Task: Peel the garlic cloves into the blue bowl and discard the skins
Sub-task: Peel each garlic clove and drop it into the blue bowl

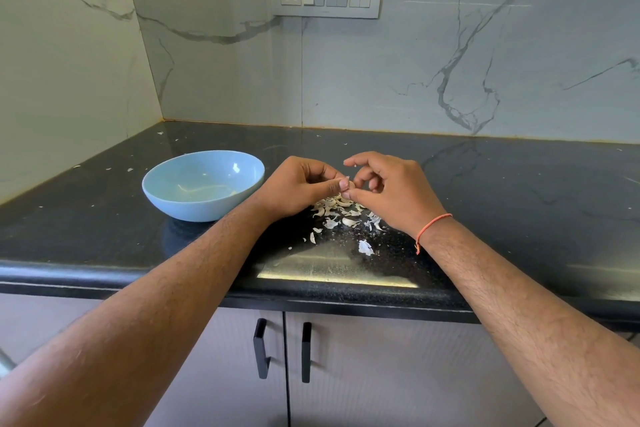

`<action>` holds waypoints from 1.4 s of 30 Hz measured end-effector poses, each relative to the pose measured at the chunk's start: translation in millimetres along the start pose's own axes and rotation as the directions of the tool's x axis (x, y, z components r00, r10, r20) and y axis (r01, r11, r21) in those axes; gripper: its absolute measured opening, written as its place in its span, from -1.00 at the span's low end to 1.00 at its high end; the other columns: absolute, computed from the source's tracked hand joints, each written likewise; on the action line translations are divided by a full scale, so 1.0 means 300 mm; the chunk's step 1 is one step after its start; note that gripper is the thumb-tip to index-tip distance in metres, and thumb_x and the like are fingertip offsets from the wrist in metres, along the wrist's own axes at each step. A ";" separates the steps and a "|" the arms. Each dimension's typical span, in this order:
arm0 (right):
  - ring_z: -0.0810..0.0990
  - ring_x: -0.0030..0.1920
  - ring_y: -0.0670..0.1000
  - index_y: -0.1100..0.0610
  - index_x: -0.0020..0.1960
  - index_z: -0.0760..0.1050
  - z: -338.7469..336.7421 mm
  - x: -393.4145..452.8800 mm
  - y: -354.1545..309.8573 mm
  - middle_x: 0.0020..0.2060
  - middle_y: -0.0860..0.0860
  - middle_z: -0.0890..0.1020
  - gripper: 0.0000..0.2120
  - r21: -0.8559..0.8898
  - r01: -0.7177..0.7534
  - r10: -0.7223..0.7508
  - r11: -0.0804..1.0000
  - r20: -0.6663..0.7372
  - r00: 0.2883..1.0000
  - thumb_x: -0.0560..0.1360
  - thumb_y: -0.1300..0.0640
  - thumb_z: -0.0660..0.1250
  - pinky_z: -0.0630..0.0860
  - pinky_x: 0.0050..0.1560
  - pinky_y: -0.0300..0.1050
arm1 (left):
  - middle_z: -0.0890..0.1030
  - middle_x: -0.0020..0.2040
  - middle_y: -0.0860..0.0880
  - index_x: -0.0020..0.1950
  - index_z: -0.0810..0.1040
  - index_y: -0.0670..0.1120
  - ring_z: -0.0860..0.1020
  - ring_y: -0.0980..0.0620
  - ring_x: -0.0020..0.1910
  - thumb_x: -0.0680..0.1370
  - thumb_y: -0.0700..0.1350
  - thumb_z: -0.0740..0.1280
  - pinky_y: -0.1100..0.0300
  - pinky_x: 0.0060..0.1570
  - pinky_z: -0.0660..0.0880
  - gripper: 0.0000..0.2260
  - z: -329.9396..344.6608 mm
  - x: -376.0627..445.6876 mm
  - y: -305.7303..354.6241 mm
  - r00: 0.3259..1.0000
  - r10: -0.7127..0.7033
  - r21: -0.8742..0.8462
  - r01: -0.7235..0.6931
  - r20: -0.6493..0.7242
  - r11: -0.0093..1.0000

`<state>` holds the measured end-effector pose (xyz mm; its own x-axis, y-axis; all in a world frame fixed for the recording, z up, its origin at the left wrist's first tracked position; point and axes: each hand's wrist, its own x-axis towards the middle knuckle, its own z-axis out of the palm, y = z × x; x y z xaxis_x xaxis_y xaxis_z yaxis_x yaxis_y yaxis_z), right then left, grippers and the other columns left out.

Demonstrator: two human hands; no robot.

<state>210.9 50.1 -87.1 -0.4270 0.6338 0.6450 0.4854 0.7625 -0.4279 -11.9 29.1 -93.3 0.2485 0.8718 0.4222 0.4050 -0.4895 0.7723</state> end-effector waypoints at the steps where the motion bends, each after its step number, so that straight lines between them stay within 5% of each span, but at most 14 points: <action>1: 0.59 -0.20 -0.09 -0.04 0.21 0.66 0.002 -0.001 0.005 -0.22 -0.18 0.70 -0.61 0.057 -0.046 0.045 0.997 0.010 0.999 0.42 0.09 0.63 0.63 -0.07 -0.10 | 0.77 -0.08 -0.10 0.04 0.76 -0.13 0.64 0.07 -0.13 0.60 -0.05 0.48 0.13 -0.02 0.56 -0.84 0.000 -0.001 0.001 1.000 -0.002 -0.013 0.002 -0.003 1.000; 7: 0.71 -0.10 -0.07 -0.01 0.09 0.76 -0.001 0.003 0.023 -0.15 -0.13 0.76 -0.77 0.274 -0.217 0.206 0.937 0.066 0.976 0.46 0.00 0.60 0.70 0.04 -0.02 | 0.72 -0.22 0.14 0.07 0.74 -0.15 0.61 0.30 -0.25 0.64 -0.12 0.44 0.40 -0.16 0.51 -0.87 0.004 0.004 0.004 0.999 -0.011 -0.015 0.011 -0.044 1.000; 15: 0.69 -0.24 -0.05 0.04 0.07 0.76 -0.008 0.000 0.009 -0.14 -0.05 0.78 -0.85 0.364 -0.303 0.286 0.881 0.102 0.953 0.50 0.11 0.56 0.70 -0.12 -0.02 | 0.75 -0.15 0.10 0.03 0.76 -0.06 0.64 0.20 -0.20 0.63 -0.07 0.46 0.26 -0.12 0.57 -0.89 0.001 0.003 0.005 0.997 0.002 0.031 0.000 -0.078 1.000; 18: 0.70 -0.25 0.13 0.04 0.05 0.76 -0.016 -0.002 0.001 -0.16 -0.04 0.78 -0.87 0.339 -0.301 0.286 0.891 0.094 0.954 0.51 0.08 0.55 0.72 -0.08 0.08 | 0.75 -0.13 0.04 0.01 0.73 -0.04 0.60 0.08 -0.24 0.65 -0.03 0.43 0.15 -0.18 0.58 -0.88 0.000 0.009 -0.003 0.988 0.020 0.082 -0.007 -0.153 0.997; 21: 0.68 -0.30 -0.16 -0.01 0.01 0.77 -0.053 0.011 0.013 -0.28 -0.16 0.75 -0.89 0.184 -0.298 0.274 0.937 0.146 0.951 0.50 0.03 0.56 0.60 -0.18 -0.28 | 0.74 -0.12 0.07 0.02 0.67 -0.08 0.58 0.13 -0.29 0.67 -0.03 0.40 0.24 -0.19 0.56 -0.86 0.002 0.011 -0.002 0.978 -0.003 0.082 0.021 -0.210 0.996; 24: 0.55 -0.39 -0.33 -0.07 -0.02 0.77 -0.125 0.042 0.015 -0.27 -0.24 0.72 -0.92 -0.163 -0.231 0.268 0.959 0.264 0.927 0.50 -0.02 0.55 0.37 -0.30 -0.51 | 0.74 -0.14 0.15 0.02 0.67 -0.03 0.64 -0.08 -0.26 0.67 -0.01 0.40 0.08 -0.12 0.66 -0.88 0.006 0.013 -0.005 0.978 -0.003 0.135 0.032 -0.209 0.990; 27: 0.57 -0.38 -0.29 -0.09 -0.03 0.77 -0.189 0.093 0.009 -0.24 -0.19 0.74 -0.93 -0.352 -0.162 0.284 0.922 0.327 0.901 0.50 -0.03 0.54 0.40 -0.30 -0.44 | 0.73 -0.13 0.17 0.03 0.66 0.00 0.66 -0.14 -0.22 0.68 0.02 0.38 0.01 -0.07 0.67 -0.88 0.007 0.014 -0.006 0.977 0.005 0.143 0.027 -0.213 0.989; 31: 0.67 -0.18 -0.13 -0.07 -0.04 0.77 -0.227 0.149 0.010 -0.19 -0.13 0.76 -0.91 -0.389 -0.151 0.274 0.909 0.285 0.919 0.50 -0.04 0.55 0.55 -0.11 -0.21 | 0.73 -0.13 0.18 0.03 0.66 0.00 0.67 -0.12 -0.20 0.68 0.02 0.37 0.02 -0.07 0.66 -0.86 0.010 0.018 -0.009 0.977 0.013 0.157 0.021 -0.215 0.987; 35: 0.61 -0.32 -0.16 -0.02 0.01 0.78 -0.165 0.138 0.011 -0.23 -0.14 0.75 -0.87 -0.576 0.039 0.294 0.817 0.474 0.830 0.56 -0.03 0.48 0.36 -0.31 -0.29 | 0.73 -0.12 0.15 0.05 0.66 -0.01 0.65 0.05 -0.26 0.68 0.03 0.37 0.18 -0.13 0.63 -0.85 0.008 0.018 -0.013 0.974 0.013 0.156 0.023 -0.228 0.988; 39: 0.62 -0.22 -0.07 0.01 0.02 0.78 -0.236 0.221 -0.007 -0.19 -0.07 0.76 -0.83 -0.519 -0.058 0.250 0.853 0.308 0.918 0.53 -0.05 0.51 0.40 -0.18 -0.22 | 0.73 -0.13 0.13 0.04 0.66 -0.01 0.58 0.17 -0.31 0.68 0.01 0.37 0.35 -0.21 0.53 -0.86 0.010 0.019 -0.010 0.973 0.029 0.165 0.010 -0.230 0.986; 42: 0.56 -0.39 -0.18 0.05 -0.01 0.77 -0.175 0.198 -0.040 -0.36 -0.17 0.71 -0.86 -0.599 0.096 0.286 0.795 0.509 0.812 0.57 0.01 0.47 0.44 -0.30 -0.27 | 0.73 -0.14 0.14 0.05 0.66 -0.01 0.59 0.12 -0.29 0.68 0.02 0.37 0.29 -0.19 0.58 -0.86 0.014 0.017 -0.010 0.973 0.026 0.165 0.013 -0.231 0.986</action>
<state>219.8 71.7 -10.4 -0.5962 0.7990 0.0787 0.8021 0.5886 0.1011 -8.3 34.9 -95.4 0.0487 0.8399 0.5405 0.5482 -0.4749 0.6885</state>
